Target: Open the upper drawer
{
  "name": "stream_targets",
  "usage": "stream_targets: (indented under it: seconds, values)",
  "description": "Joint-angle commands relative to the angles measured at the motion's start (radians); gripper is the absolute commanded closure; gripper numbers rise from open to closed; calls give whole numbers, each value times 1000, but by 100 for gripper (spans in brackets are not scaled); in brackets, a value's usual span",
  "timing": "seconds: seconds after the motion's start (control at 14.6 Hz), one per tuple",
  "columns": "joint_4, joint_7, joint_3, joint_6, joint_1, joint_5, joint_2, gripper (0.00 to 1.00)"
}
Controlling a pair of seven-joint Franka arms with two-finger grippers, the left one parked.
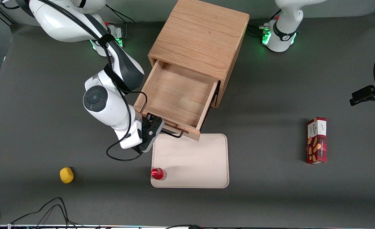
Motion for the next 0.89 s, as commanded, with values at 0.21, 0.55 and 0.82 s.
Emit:
stream_targets:
  seconds: [0.21,0.55,0.82]
  values:
    - [17,67,-8,1,-8,23,-123,0]
    - [-28,137,-10,-92,-160,164,-290,0]
    - [-140,246,-78,-253,-250,201,-458,0]
